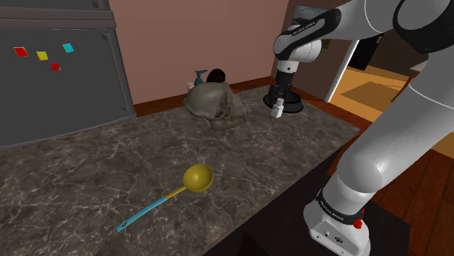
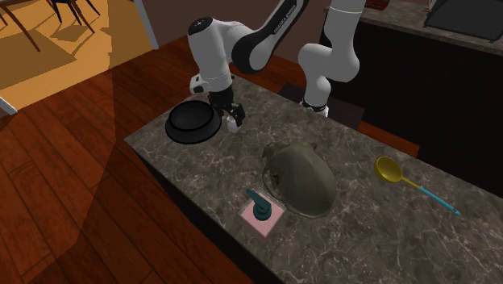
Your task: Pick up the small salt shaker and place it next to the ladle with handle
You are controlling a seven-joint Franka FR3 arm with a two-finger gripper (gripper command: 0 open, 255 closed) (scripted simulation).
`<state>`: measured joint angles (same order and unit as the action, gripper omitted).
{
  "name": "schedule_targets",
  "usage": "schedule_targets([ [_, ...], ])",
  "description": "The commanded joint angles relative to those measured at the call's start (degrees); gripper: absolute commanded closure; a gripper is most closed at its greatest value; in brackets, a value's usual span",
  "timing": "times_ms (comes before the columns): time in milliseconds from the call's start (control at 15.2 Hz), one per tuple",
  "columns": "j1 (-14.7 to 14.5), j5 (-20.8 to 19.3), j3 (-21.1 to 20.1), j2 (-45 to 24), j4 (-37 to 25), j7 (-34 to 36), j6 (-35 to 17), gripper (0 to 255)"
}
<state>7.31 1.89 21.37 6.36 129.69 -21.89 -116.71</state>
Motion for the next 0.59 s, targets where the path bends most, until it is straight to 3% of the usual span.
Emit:
schedule_targets([
  [0, -0.01, 0.04, 0.0, -0.06, 0.24, -0.03, -0.33, 0],
  [330, -0.01, 0.04, 0.0, -0.06, 0.24, -0.02, -0.32, 0],
  [396, -0.01, 0.04, 0.0, -0.06, 0.24, -0.02, -0.32, 255],
  [528, -0.01, 0.04, 0.0, -0.06, 0.24, -0.02, -0.32, 255],
])
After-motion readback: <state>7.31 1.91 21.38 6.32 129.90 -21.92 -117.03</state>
